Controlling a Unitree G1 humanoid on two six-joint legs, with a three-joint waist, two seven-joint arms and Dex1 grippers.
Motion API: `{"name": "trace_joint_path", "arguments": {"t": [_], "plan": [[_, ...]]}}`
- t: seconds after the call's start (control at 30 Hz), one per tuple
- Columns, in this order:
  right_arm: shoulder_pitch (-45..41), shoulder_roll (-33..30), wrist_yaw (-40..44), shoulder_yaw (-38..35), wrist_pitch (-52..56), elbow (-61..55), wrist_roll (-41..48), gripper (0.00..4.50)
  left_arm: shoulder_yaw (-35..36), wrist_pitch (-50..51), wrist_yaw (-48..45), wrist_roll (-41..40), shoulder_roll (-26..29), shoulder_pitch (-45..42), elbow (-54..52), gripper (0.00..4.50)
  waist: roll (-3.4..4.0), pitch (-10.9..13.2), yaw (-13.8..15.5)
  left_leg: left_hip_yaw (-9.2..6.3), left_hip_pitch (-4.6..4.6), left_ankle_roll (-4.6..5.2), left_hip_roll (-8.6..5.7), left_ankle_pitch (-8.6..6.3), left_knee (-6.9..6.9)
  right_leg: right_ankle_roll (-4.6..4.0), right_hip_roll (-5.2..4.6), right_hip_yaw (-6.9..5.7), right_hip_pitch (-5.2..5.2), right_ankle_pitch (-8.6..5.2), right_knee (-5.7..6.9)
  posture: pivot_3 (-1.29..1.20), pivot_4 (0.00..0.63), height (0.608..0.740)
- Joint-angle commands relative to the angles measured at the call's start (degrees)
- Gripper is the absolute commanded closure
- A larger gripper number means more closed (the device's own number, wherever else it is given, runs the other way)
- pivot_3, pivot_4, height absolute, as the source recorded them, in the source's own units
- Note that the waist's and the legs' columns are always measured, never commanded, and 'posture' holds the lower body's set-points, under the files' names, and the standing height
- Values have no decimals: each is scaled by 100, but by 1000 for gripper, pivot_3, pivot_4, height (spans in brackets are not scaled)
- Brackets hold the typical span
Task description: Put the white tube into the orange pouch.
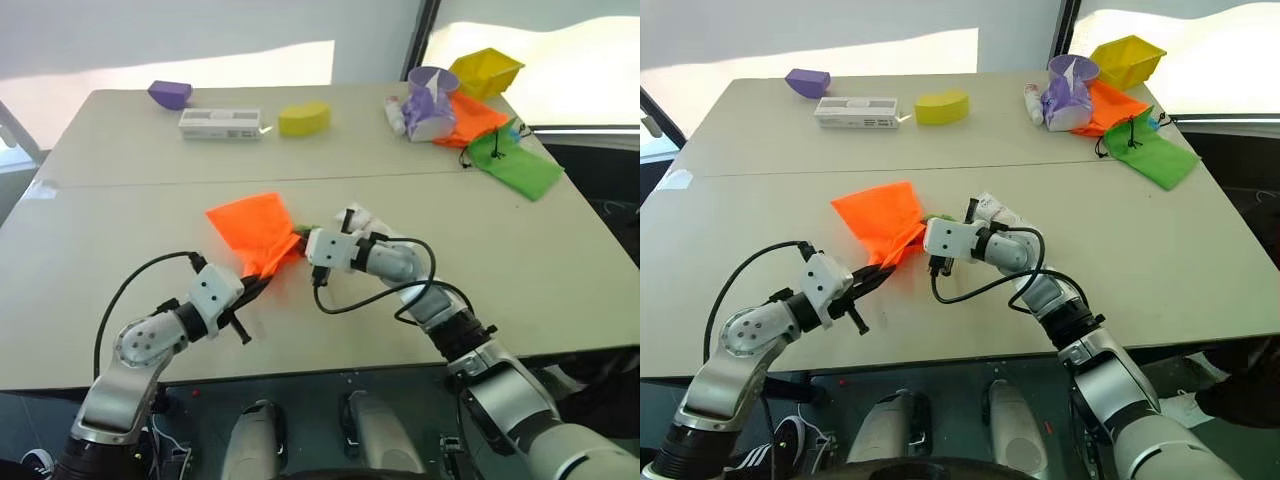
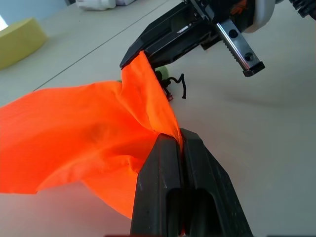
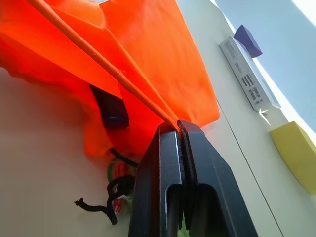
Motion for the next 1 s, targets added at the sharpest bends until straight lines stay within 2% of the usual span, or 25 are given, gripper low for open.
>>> {"name": "trace_joint_path", "arguments": {"t": [0.03, 0.17, 0.33, 0.4, 0.73, 0.87, 1.0], "plan": [[127, -108, 8, -265, 88, -218, 161, 4477, 26, -86, -30, 17, 49, 3, -77, 4500, 0, 0, 4, -1, 0, 0, 0, 0, 0, 0, 0, 0, 0, 0, 0, 0, 150, 740], [220, -167, 114, -350, 204, -449, 280, 2543, 17, -87, -12, 38, 48, -28, -37, 4500, 0, 0, 10, -2, 0, 0, -1, 0, 0, 0, -4, -1, 2, 0, 0, 0, 150, 740], [786, -629, 1108, -579, 972, -1523, 1070, 23, -18, -92, 71, 91, -6, -33, -13, 4500, 0, 0, 34, -1, 0, 0, -2, 0, 1, 1, -5, 1, 2, 0, 0, 0, 150, 740], [1008, -785, 1340, -665, 1240, -1934, 1312, 23, -17, -121, 77, 103, -19, 1, -10, 4500, 0, 0, 51, -6, -1, 0, -1, 0, 0, 3, -5, -3, 4, -2, -2, 0, 150, 740], [2306, -1266, 1242, -1834, 2312, -3315, 2327, 23, 34, -409, 210, 236, -136, -1, 232, 4500, -1, 0, 49, -8, 3, -1, -1, -1, 0, 0, -7, -2, 6, -1, -2, 0, 150, 740], [2464, -1332, 986, -2270, 2686, -3443, 2503, 23, 60, -550, 261, 298, -162, -44, 361, 4500, -1, 0, 36, -7, 1, -1, -2, -1, 0, 0, -8, 0, 5, -1, -5, 0, 150, 740], [2452, -1372, 873, -2300, 2704, -3409, 2443, 23, 43, -648, 248, 315, -165, -86, 464, 4500, -1, 0, 28, -9, 2, -1, -1, -1, 0, 0, -6, 0, 4, -1, -5, 0, 150, 740]]}}
